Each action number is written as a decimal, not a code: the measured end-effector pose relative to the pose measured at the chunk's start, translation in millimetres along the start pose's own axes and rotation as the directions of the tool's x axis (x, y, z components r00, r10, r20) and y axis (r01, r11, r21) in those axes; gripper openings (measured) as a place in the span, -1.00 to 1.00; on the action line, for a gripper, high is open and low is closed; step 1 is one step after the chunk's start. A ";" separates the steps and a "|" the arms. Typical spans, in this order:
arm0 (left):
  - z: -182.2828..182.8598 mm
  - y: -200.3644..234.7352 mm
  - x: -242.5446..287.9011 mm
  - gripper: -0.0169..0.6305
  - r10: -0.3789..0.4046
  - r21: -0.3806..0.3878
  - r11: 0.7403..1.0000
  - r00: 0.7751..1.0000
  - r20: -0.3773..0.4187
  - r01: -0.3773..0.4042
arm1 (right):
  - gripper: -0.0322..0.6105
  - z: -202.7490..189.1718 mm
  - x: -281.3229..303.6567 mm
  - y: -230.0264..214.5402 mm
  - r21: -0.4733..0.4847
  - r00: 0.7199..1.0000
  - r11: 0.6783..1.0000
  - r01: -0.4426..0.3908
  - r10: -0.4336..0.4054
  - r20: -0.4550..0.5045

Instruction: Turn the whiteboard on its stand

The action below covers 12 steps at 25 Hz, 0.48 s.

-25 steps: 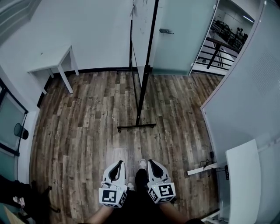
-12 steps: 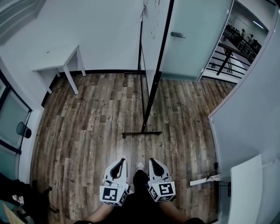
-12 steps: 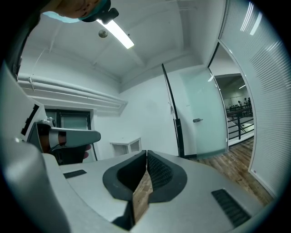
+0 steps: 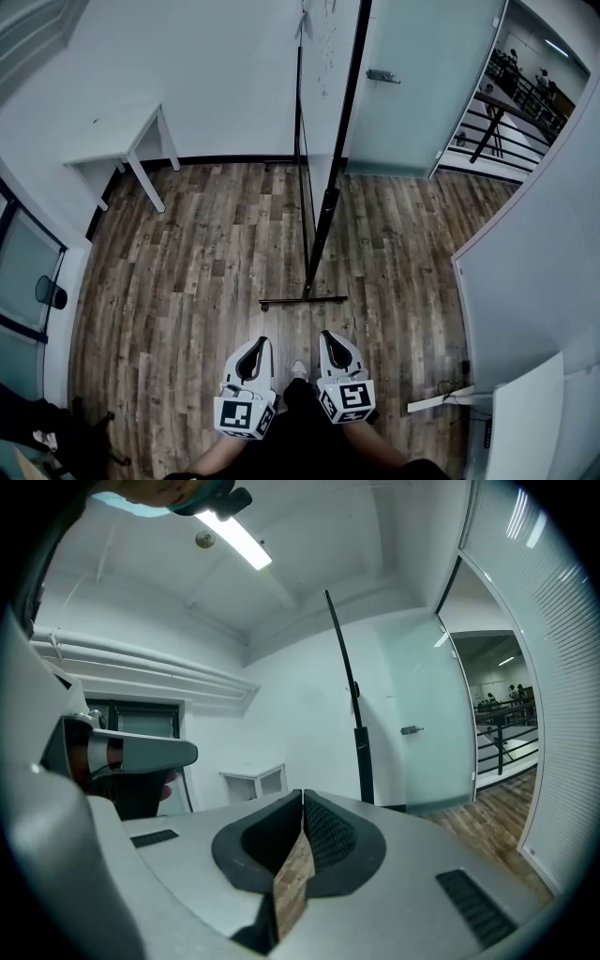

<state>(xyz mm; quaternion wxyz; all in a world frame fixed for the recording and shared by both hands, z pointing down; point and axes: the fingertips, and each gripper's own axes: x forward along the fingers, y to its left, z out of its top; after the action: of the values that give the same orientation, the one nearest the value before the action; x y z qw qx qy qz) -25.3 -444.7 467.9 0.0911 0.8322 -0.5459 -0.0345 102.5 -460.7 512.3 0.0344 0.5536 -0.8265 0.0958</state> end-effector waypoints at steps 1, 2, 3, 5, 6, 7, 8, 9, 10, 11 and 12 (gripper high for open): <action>1.5 0.9 9.3 -0.89 0.004 0.000 1.000 1.000 0.000 -0.004 | -0.85 2.1 8.4 -6.8 -0.005 1.000 1.000 -0.001 0.001 -0.002; 3.3 1.6 18.6 -0.89 0.007 0.000 1.000 1.000 0.001 -0.007 | -0.85 4.4 16.8 -13.8 -0.009 1.000 1.000 0.000 0.000 -0.004; 5.2 2.5 28.0 -0.89 0.010 0.001 1.000 1.000 0.003 -0.010 | -0.86 6.7 25.5 -21.0 -0.013 1.000 1.000 0.003 -0.003 -0.006; 8.7 6.1 46.7 -0.89 0.020 0.001 1.000 1.000 0.004 -0.020 | -0.85 11.3 44.7 -35.3 -0.020 1.000 1.000 0.007 -0.007 -0.010; 9.7 8.2 55.9 -0.89 0.027 0.001 1.000 1.000 0.003 -0.027 | -0.85 13.1 54.6 -42.3 -0.025 1.000 1.000 0.006 -0.007 -0.011; 10.3 10.0 64.7 -0.89 0.034 0.000 0.999 0.999 0.002 -0.034 | -0.85 14.5 64.3 -49.4 -0.029 1.000 1.000 0.005 -0.006 -0.012; 10.7 11.3 73.2 -0.89 0.040 -0.001 0.999 0.999 0.002 -0.040 | -0.85 15.3 73.7 -56.7 -0.032 1.000 0.999 0.005 -0.005 -0.014; 11.1 12.4 81.1 -0.89 0.047 -0.002 0.999 0.999 0.002 -0.046 | -0.85 15.7 83.1 -64.0 -0.034 1.000 0.999 0.005 -0.005 -0.017; 11.8 13.5 88.2 -0.89 0.053 -0.001 0.999 0.999 0.003 -0.053 | -0.85 16.1 92.5 -70.9 -0.034 1.000 0.999 0.004 -0.005 -0.021; 12.5 14.8 94.5 -0.89 0.061 0.000 0.998 0.998 0.005 -0.061 | -0.85 16.6 101.8 -77.1 -0.032 1.000 0.999 0.002 -0.003 -0.024; 13.0 16.1 99.8 -0.89 0.069 0.001 0.998 0.998 0.008 -0.069 | -0.85 17.1 110.8 -82.8 -0.033 1.000 0.999 0.001 -0.002 -0.025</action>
<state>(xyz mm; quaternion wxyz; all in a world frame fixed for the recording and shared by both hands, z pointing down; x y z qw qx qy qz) -1.7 -543.7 462.4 0.0895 0.8126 -0.5748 -0.0345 137.0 -595.3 523.6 0.0538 0.5522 -0.8272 0.0890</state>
